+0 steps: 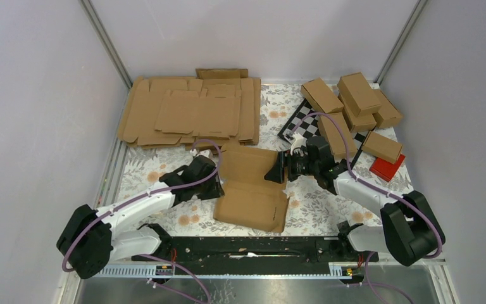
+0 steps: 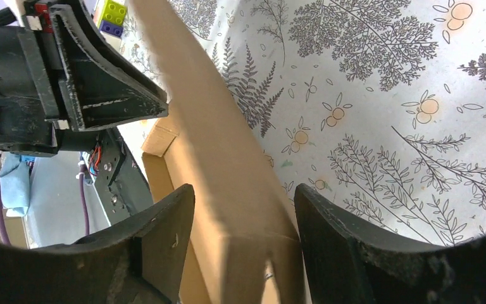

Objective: Fold the paper box

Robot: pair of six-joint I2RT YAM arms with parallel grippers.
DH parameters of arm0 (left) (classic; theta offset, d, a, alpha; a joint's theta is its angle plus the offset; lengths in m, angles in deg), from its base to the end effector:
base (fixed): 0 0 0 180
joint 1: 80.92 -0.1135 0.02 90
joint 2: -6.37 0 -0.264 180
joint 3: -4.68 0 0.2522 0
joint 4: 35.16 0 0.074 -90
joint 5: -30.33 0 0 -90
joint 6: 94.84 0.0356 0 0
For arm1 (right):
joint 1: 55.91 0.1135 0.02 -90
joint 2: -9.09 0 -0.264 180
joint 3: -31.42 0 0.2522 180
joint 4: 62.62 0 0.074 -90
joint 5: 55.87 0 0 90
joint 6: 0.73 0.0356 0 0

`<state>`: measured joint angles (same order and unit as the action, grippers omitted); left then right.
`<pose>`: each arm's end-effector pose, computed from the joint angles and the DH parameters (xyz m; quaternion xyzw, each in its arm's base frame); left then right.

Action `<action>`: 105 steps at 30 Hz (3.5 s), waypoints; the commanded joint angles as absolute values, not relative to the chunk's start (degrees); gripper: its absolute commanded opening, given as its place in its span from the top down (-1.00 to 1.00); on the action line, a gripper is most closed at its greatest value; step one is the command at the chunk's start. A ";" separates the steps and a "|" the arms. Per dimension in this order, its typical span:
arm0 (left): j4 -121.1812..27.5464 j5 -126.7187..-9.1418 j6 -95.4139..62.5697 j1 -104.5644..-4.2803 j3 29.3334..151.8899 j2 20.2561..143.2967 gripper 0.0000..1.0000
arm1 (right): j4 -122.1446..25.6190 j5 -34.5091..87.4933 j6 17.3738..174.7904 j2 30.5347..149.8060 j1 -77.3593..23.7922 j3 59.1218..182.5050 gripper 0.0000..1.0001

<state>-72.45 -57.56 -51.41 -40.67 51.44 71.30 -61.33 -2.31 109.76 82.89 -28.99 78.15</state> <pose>0.1610 -0.1346 0.1837 -0.0581 0.9530 -0.1912 0.2277 0.2234 0.1371 0.2035 -0.2057 0.8055 0.4415 0.3376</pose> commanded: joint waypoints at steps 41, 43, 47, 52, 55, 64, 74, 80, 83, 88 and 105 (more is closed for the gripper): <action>-102.23 -100.23 16.48 -46.73 121.97 107.90 -0.49 | -56.15 -12.38 95.55 87.03 -28.22 90.82 0.72; -102.07 -100.01 15.53 -46.73 121.26 107.91 -0.48 | -56.15 -12.19 95.45 87.14 -28.22 90.84 0.72; -101.10 -95.78 12.40 -46.21 118.58 108.58 -0.48 | -56.72 -11.63 95.79 87.42 -28.24 91.10 0.73; -100.30 -97.20 10.51 -45.15 116.55 108.70 -0.44 | -60.49 -8.81 98.87 88.15 -28.27 90.54 0.66; -99.99 -93.76 8.21 -44.26 116.42 108.95 -0.06 | -60.52 -7.00 99.82 88.37 -28.23 90.91 0.51; -93.08 -86.67 4.49 -43.48 109.19 103.76 0.20 | -62.66 -3.66 100.91 86.59 -28.22 88.74 0.37; -90.60 -81.82 7.15 -42.34 108.40 102.35 -0.25 | -63.67 -8.01 101.53 86.40 -28.14 88.32 0.41; -93.21 -80.76 6.19 -43.57 112.25 103.57 -0.26 | -61.68 -8.47 101.65 87.76 -28.09 89.44 0.60; -95.14 -80.83 7.03 -43.57 113.67 103.58 -0.26 | -60.75 -8.71 101.50 87.80 -28.05 90.23 0.99; -103.58 -83.92 13.98 -43.77 121.11 106.12 -0.28 | -58.46 -8.17 99.61 86.45 -28.06 92.29 1.00; -102.70 -98.34 18.98 -49.03 122.44 108.23 -0.26 | -28.81 -18.31 78.81 95.72 -28.90 117.30 1.00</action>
